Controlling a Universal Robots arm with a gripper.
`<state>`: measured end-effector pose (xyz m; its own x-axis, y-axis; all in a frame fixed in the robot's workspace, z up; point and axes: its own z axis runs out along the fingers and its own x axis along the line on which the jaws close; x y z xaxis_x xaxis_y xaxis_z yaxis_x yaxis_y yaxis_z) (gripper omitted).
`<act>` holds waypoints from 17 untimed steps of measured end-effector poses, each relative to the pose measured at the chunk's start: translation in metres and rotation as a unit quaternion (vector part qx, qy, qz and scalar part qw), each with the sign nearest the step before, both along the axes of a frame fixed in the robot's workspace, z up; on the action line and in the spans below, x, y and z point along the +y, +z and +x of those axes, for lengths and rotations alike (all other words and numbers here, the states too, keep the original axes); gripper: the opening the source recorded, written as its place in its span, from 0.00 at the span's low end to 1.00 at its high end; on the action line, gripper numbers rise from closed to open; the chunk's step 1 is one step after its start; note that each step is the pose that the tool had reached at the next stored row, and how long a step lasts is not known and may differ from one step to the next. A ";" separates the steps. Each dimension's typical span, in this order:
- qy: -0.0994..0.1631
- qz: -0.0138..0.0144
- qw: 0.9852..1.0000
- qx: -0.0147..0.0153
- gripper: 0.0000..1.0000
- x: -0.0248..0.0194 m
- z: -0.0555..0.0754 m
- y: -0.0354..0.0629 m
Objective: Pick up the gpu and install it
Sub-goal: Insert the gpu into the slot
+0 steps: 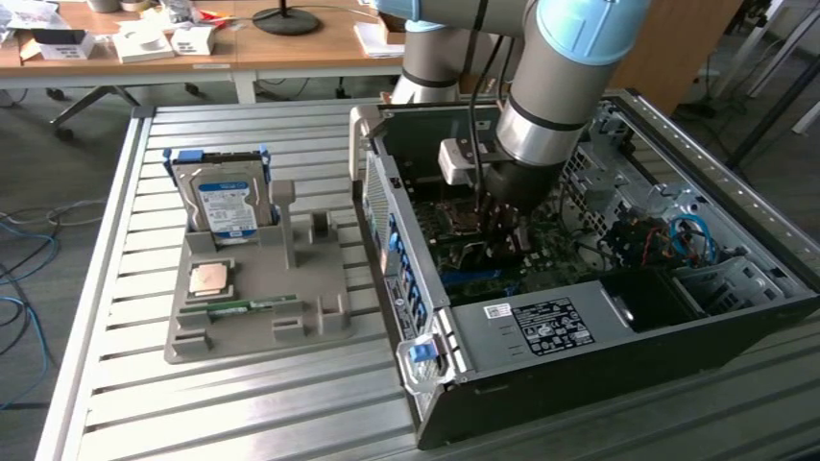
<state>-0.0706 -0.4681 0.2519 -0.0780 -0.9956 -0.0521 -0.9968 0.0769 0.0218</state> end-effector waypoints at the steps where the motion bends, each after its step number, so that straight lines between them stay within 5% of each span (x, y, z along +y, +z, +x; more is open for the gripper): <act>1: -0.001 0.000 1.000 0.000 0.26 0.0000 0.000 0.0000; 9: -0.001 -0.002 1.000 0.000 0.26 -0.0007 0.000 0.0000; 17: -0.001 -0.007 1.000 0.000 0.26 -0.0007 0.000 0.0001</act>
